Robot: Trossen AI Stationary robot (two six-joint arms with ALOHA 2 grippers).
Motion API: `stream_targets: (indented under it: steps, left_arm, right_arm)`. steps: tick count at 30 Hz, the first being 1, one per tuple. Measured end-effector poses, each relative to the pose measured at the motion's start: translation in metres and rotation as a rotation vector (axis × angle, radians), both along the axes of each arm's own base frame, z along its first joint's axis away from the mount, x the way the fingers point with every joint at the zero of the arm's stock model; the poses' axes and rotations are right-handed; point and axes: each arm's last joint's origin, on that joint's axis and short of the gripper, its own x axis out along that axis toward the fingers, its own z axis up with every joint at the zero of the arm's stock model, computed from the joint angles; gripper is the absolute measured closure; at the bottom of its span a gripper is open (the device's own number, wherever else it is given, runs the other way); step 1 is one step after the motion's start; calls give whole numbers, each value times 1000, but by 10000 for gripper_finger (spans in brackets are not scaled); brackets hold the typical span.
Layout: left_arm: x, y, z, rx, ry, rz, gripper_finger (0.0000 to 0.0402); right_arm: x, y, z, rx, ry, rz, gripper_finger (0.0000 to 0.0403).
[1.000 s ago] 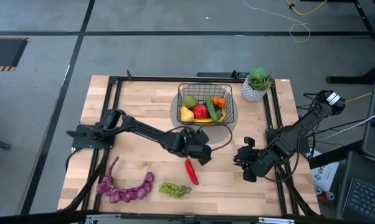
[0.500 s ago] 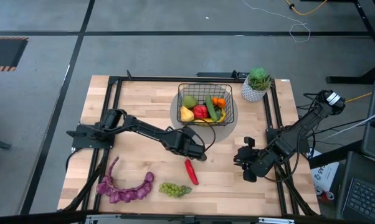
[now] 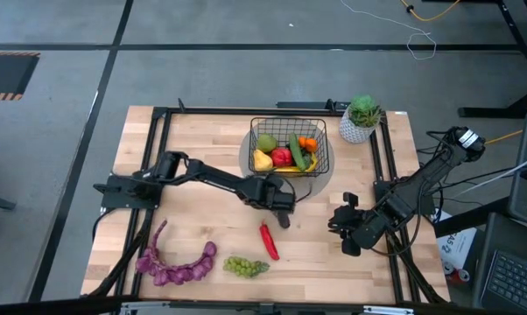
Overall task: Build produce basket
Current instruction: Put the violet eggplant into the black wire basket
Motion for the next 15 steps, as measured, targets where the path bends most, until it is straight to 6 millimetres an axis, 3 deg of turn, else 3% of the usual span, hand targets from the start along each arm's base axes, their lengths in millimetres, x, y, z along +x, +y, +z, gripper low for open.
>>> stream_targets:
  steps: [6,15]
  left_arm:
    - [28,-5,11,-8,-233,-216,137]
    - [25,-16,18,67,-227,-249,137]
  right_arm:
    - [0,0,0,0,0,0,248]
    - [0,0,0,1,0,-1,248]
